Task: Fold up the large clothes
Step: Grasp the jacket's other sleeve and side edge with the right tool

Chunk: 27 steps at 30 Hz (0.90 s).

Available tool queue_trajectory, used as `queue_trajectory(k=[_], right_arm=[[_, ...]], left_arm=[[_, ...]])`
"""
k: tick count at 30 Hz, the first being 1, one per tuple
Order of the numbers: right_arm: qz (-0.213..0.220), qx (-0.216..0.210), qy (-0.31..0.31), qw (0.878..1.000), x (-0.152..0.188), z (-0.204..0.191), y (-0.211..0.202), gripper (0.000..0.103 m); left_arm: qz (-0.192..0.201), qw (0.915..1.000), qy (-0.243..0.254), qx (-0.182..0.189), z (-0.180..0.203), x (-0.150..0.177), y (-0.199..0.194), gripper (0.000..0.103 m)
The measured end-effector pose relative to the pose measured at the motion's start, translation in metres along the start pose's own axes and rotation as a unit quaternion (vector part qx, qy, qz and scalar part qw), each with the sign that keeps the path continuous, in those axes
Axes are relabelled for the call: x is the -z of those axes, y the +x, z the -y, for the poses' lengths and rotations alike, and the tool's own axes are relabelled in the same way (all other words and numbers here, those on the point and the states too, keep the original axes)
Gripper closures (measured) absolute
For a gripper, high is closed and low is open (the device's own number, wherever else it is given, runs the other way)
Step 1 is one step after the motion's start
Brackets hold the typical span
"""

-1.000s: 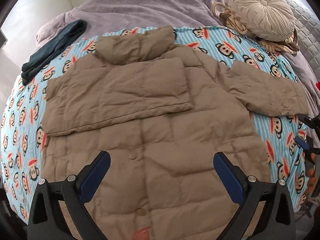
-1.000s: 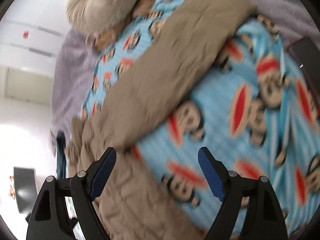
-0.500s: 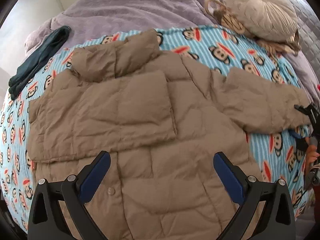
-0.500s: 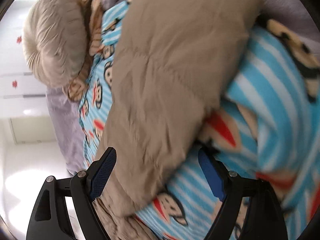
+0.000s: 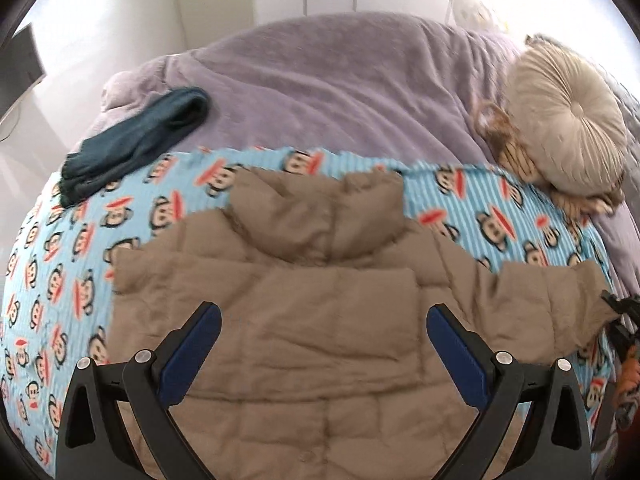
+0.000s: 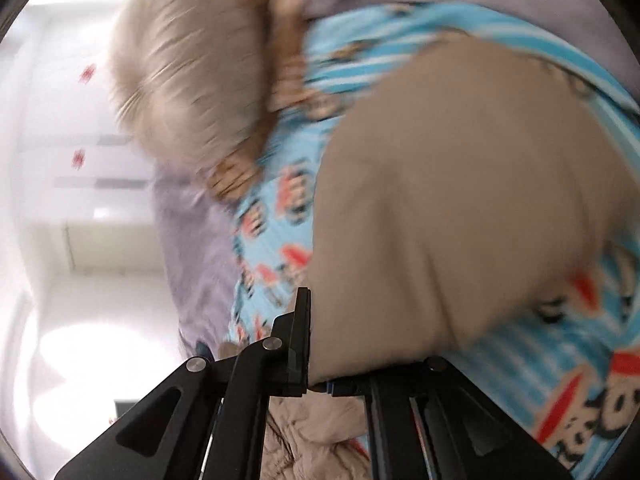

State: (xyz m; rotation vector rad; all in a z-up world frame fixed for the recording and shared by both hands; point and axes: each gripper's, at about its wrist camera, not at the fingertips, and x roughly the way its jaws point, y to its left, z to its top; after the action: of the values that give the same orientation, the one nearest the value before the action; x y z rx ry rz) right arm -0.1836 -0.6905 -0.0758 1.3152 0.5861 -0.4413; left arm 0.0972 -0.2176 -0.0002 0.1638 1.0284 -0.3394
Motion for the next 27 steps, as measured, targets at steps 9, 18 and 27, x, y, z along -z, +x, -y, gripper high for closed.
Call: queue_trajectory(k=[9, 18, 27], right_arm=[[-0.051, 0.002, -0.312, 0.949, 0.117, -0.181, 0.068, 0.097], [-0.170, 0.064, -0.475, 0.861, 0.310, -0.220, 0.192, 0.097], [-0.239, 0.159, -0.415, 0.863, 0.340, -0.164, 0.234, 0.079]], left_arm=[[-0.005, 0.9988, -0.046, -0.017, -0.090, 0.007, 0.013, 0.000], [-0.021, 0.9967, -0.072, -0.031, -0.158, 0.024, 0.037, 0.000], [-0.074, 0.9943, -0.077, -0.011, -0.177, 0.065, 0.072, 0.000]])
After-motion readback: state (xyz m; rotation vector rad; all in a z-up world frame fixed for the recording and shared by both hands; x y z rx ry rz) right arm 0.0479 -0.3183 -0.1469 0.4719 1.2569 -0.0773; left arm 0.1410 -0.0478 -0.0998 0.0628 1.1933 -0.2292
